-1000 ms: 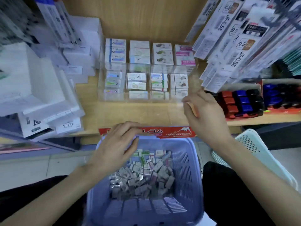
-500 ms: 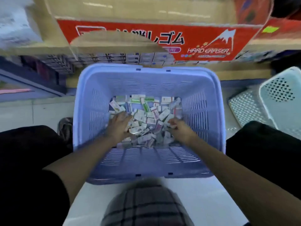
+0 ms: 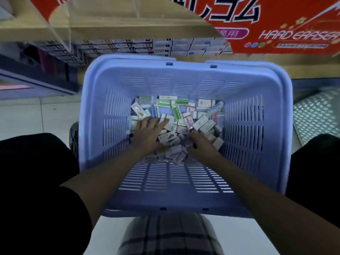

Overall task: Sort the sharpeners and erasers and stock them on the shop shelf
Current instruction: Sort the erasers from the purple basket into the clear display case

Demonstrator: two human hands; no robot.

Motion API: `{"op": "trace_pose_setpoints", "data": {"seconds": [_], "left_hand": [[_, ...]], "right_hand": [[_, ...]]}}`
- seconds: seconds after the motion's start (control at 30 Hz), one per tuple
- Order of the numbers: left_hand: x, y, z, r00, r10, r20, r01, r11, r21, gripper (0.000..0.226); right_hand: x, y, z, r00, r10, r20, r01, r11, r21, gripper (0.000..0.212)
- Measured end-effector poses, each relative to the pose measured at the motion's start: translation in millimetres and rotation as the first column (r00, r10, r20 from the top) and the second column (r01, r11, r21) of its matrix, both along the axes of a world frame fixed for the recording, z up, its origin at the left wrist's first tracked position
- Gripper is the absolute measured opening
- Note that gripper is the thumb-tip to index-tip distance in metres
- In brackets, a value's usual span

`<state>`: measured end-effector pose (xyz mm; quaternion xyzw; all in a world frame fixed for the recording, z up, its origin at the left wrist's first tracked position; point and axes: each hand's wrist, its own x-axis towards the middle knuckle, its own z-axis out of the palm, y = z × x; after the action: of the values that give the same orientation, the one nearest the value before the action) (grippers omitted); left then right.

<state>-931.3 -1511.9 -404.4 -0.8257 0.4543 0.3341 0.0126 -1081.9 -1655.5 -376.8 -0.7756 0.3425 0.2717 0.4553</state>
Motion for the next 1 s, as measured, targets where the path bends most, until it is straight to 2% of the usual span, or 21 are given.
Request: {"op": "trace_pose_setpoints", "data": {"seconds": [0.1, 0.27, 0.4, 0.53, 0.63, 0.7, 0.8, 0.9, 1.0], "left_hand": [[1, -6, -1, 0.999, 0.026, 0.043, -0.026, 1.000, 0.009, 0.093], [-2, -13, -1, 0.995, 0.039, 0.094, -0.043, 0.998, 0.040, 0.090], [1, -18, 0, 0.991, 0.112, 0.073, -0.113, 0.994, 0.003, 0.068], [1, -18, 3, 0.997, 0.067, -0.036, -0.067, 0.998, -0.019, 0.061], [3, -21, 6, 0.961, 0.160, -0.226, -0.161, 0.987, 0.011, 0.064], [5, -23, 6, 0.924, 0.217, -0.316, -0.228, 0.974, 0.001, 0.065], [3, -26, 14, 0.873, 0.277, -0.400, -0.326, 0.944, -0.056, 0.064], [0, -31, 30, 0.848, 0.295, -0.440, -0.371, 0.924, -0.095, 0.065], [3, -37, 57, 0.800, 0.333, -0.499, -0.451, 0.882, -0.135, 0.060]], "right_hand": [[-6, 5, -5, 0.999, -0.041, -0.001, 0.041, 0.999, -0.003, 0.033], [-12, 6, -6, 0.989, -0.108, 0.103, 0.109, 0.994, -0.006, 0.018], [-13, 7, -11, 0.987, -0.117, 0.111, 0.119, 0.993, -0.009, 0.014], [-7, 8, -8, 0.977, -0.186, 0.102, 0.183, 0.982, 0.045, 0.016], [-2, 6, -3, 0.966, -0.251, 0.057, 0.247, 0.967, 0.068, 0.009], [1, 4, 2, 0.948, -0.316, 0.025, 0.312, 0.944, 0.108, 0.013], [11, 3, 16, 0.860, -0.508, 0.037, 0.489, 0.844, 0.220, 0.018], [26, 1, 30, 0.727, -0.686, 0.019, 0.643, 0.690, 0.331, 0.028], [37, 0, 48, 0.598, -0.800, -0.044, 0.729, 0.521, 0.443, 0.029]]}}
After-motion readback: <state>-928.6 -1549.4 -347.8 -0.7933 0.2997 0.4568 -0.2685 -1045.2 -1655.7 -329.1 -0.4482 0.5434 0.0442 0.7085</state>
